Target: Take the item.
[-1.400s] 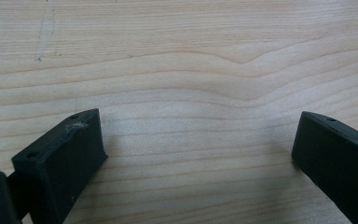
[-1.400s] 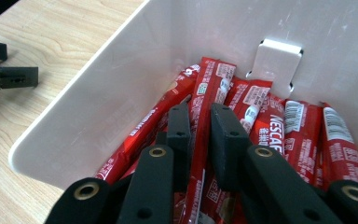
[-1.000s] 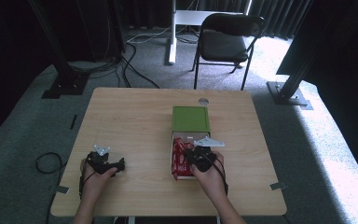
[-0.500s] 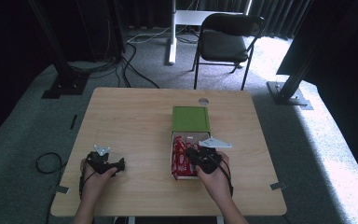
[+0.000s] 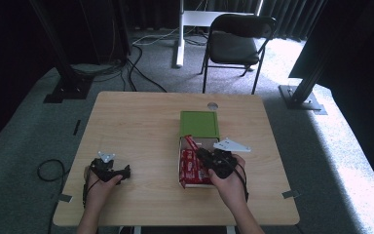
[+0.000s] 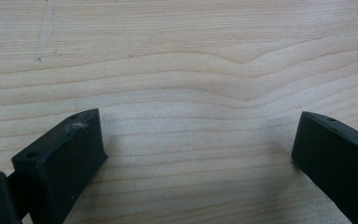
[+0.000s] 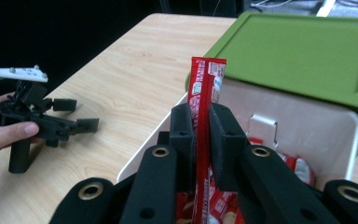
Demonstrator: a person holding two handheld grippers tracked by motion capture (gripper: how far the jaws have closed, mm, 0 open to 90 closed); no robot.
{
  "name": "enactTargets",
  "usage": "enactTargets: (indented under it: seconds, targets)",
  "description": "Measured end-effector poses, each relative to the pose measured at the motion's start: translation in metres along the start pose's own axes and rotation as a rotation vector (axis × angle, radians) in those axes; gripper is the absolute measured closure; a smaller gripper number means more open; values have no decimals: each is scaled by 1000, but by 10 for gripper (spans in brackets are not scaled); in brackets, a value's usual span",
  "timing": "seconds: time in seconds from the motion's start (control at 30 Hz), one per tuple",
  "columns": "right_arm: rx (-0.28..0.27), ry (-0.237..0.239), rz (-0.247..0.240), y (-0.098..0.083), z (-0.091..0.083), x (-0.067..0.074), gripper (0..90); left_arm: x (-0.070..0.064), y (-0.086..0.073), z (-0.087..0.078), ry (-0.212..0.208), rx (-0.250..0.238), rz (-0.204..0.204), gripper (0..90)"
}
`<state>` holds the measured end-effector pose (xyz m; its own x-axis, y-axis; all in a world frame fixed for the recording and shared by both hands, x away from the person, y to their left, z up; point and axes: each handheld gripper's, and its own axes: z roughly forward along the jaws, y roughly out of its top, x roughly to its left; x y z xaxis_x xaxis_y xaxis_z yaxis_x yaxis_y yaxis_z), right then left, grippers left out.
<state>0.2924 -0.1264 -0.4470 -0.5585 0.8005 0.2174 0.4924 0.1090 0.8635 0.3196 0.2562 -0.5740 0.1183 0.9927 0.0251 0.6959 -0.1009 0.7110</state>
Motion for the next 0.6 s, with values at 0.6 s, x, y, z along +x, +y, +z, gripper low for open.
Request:
enactTargets:
  seconds: [0.6]
  targets:
    - [-67, -55, 4, 19, -12, -20, 807, 0, 0, 0, 0, 0, -1, 32]
